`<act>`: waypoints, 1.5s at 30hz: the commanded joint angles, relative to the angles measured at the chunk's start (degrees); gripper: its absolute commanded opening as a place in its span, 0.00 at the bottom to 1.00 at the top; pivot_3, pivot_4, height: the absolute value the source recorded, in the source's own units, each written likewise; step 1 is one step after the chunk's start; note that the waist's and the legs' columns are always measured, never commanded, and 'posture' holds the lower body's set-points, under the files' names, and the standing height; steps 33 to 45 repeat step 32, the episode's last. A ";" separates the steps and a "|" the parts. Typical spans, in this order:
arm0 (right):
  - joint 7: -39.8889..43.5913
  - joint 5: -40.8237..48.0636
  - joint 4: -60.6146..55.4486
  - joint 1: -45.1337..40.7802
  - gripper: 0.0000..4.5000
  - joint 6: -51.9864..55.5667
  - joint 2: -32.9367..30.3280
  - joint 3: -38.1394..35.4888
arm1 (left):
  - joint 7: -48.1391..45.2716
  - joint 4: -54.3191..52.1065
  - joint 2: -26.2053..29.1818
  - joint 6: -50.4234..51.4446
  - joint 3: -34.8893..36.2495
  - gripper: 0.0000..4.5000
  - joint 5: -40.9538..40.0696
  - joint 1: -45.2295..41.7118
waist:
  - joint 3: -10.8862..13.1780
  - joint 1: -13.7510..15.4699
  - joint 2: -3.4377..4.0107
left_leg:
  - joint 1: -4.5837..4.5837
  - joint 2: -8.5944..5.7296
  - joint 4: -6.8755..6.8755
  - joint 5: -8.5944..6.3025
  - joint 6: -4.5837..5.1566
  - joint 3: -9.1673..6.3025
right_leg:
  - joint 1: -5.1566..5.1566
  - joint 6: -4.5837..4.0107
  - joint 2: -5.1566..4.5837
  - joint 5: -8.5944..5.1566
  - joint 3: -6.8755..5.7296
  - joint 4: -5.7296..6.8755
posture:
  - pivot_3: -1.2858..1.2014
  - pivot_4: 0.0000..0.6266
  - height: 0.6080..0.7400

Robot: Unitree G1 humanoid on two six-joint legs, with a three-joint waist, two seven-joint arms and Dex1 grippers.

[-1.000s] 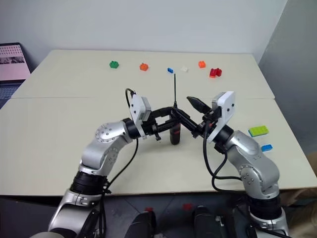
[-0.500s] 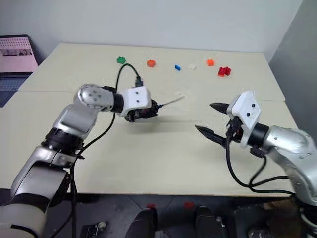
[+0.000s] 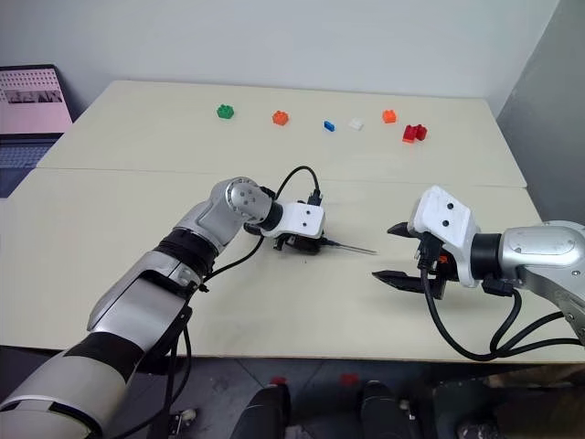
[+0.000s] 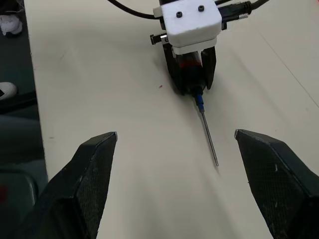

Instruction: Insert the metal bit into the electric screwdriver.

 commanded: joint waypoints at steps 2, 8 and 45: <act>1.11 -2.36 0.97 -0.69 0.88 -1.82 0.08 0.81 | -1.70 -0.93 -0.76 0.92 2.16 0.63 -1.02 -0.11 | 0.00 -0.05 0.00 | 0.00 0.00 0.02 0.00 0.00 0.00 | 0.00 0.03 0.00 0.02 0.00 0.02 | 0.52 0.24 1.00; 2.73 -5.03 4.00 -1.27 0.88 -4.13 0.98 2.85 | -3.92 -9.25 2.12 7.93 7.89 0.93 -5.57 0.98 | 0.01 -0.23 0.01 | 0.00 0.00 0.02 0.00 0.00 -0.01 | -0.01 0.03 0.01 0.05 -0.01 0.09 | 0.52 0.24 1.00; 14.52 -11.65 17.40 6.83 0.88 -23.59 4.01 -4.20 | 2.13 -60.80 33.08 50.66 49.54 0.99 -31.78 48.27 | 0.01 -0.63 -0.03 | 0.45 0.07 0.80 0.03 -0.01 -0.02 | 0.25 -0.45 0.02 -0.18 0.00 1.02 | 0.52 0.24 1.00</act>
